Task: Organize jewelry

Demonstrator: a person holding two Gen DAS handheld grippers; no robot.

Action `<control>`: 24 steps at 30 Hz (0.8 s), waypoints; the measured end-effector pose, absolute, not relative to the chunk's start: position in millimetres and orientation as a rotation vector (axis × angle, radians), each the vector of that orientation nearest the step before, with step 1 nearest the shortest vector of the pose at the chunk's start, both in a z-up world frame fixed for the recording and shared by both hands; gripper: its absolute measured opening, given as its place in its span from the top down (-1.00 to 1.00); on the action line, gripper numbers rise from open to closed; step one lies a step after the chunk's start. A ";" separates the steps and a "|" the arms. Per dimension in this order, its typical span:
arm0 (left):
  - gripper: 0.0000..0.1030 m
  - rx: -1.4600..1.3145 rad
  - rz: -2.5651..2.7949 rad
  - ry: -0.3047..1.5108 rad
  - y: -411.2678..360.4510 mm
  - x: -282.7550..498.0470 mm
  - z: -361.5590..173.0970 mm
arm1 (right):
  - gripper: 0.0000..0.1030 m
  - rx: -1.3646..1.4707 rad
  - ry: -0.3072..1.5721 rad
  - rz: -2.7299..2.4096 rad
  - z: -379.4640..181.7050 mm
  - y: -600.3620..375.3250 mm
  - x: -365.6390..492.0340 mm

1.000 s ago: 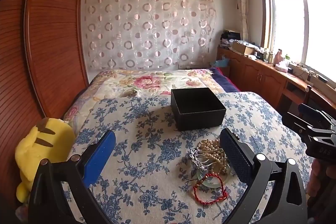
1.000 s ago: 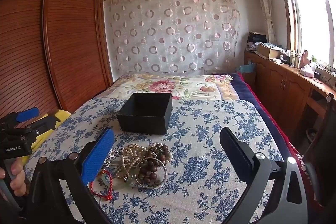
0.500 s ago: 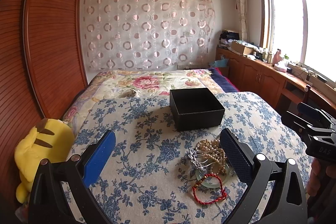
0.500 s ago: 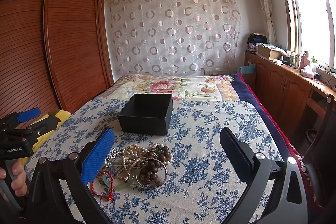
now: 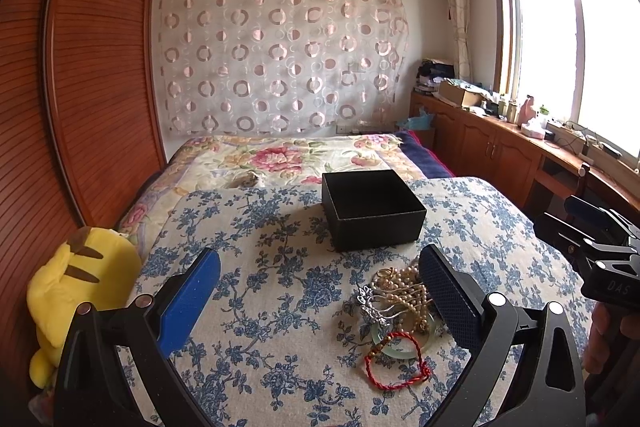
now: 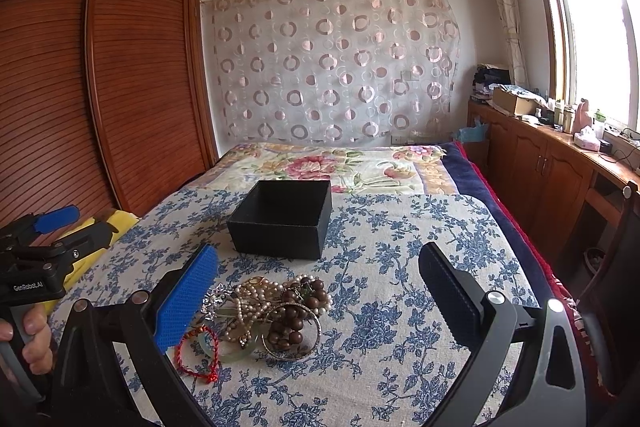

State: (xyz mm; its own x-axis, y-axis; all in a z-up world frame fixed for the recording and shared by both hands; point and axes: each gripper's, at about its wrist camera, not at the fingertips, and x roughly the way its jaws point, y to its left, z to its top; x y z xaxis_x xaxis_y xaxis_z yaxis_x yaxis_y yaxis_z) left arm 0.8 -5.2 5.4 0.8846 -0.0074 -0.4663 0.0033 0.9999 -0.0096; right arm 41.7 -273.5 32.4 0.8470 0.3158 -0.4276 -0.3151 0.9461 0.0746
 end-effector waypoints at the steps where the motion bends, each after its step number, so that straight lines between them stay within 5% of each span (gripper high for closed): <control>1: -0.87 -0.008 -0.006 0.484 -6.2 1.1 5.8 | -0.96 0.001 0.451 0.333 33.0 -271.8 41.3; 24: -0.87 -0.012 -0.014 0.485 -9.4 -2.1 4.6 | -0.96 0.004 0.449 0.334 32.2 -272.3 41.1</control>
State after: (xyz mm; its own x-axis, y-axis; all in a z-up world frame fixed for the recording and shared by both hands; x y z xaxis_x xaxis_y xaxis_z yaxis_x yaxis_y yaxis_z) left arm -2.1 -9.4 4.6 0.8845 -0.0161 -0.4663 0.0103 0.9998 -0.0149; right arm 41.1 -272.3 32.2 0.8475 0.3173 -0.4255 -0.3157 0.9458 0.0764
